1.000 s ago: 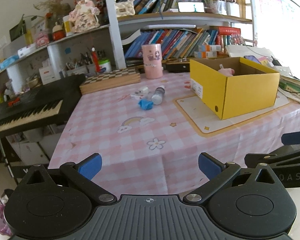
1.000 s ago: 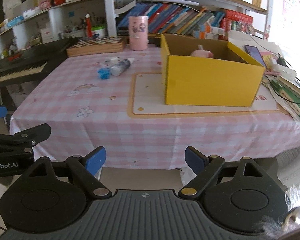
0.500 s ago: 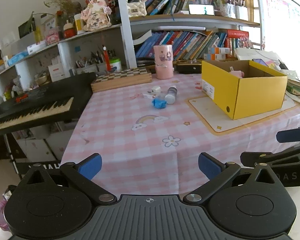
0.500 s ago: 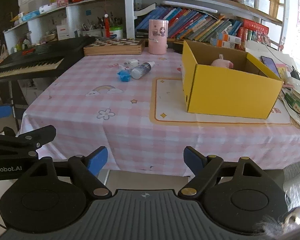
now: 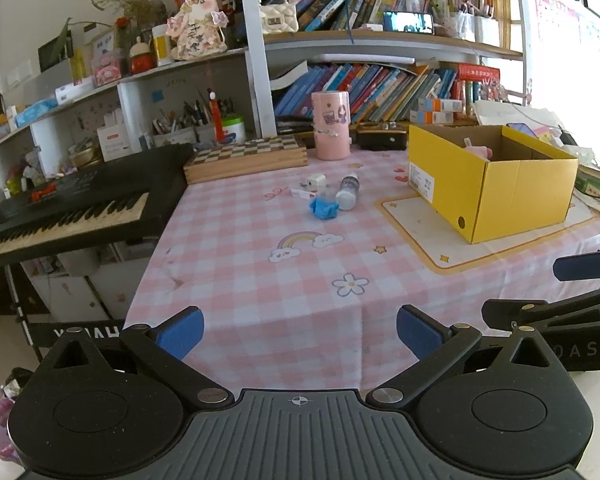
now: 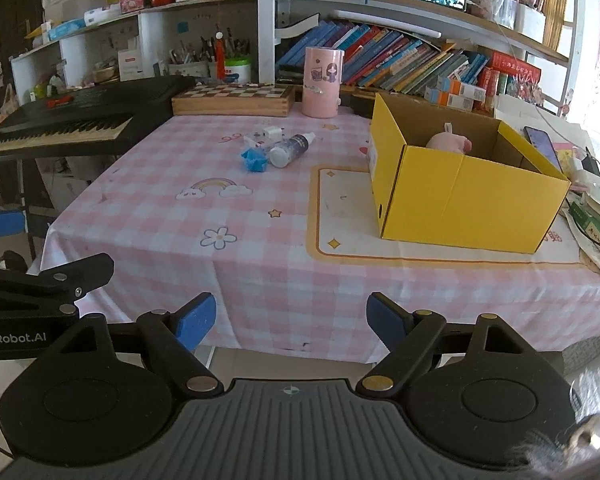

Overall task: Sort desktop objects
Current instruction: 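Move both tools toward the white spray bottle and blue cloth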

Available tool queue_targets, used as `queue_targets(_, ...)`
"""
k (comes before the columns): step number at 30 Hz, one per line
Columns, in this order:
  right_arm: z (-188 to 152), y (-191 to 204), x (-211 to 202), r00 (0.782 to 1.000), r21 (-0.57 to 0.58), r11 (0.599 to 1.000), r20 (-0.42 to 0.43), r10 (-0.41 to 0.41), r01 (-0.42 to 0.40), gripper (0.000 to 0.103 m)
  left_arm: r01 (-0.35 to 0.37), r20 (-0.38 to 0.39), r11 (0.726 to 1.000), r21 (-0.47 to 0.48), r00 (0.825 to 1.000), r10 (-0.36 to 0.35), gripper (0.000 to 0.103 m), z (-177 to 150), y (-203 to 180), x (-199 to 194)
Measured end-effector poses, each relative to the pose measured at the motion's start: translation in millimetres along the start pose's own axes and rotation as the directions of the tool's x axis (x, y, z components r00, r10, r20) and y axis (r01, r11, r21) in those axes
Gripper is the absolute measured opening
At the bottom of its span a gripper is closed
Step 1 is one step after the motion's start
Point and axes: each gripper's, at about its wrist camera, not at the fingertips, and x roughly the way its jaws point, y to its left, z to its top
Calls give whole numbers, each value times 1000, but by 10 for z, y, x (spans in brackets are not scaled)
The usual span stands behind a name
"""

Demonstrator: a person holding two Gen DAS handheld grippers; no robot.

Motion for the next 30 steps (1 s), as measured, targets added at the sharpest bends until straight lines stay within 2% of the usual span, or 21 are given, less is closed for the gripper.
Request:
queue_targets(17, 134, 46, 104, 1000, -13, 1000, 6, 9, -9, 81, -2, -1, 1000, -9, 1000, 2, 103, 79, 78, 87)
queue_targets(30, 358, -69, 497, 999, -17, 999, -12, 40, -40, 79, -17, -32, 1000, -5, 999, 17, 103, 256, 73, 472)
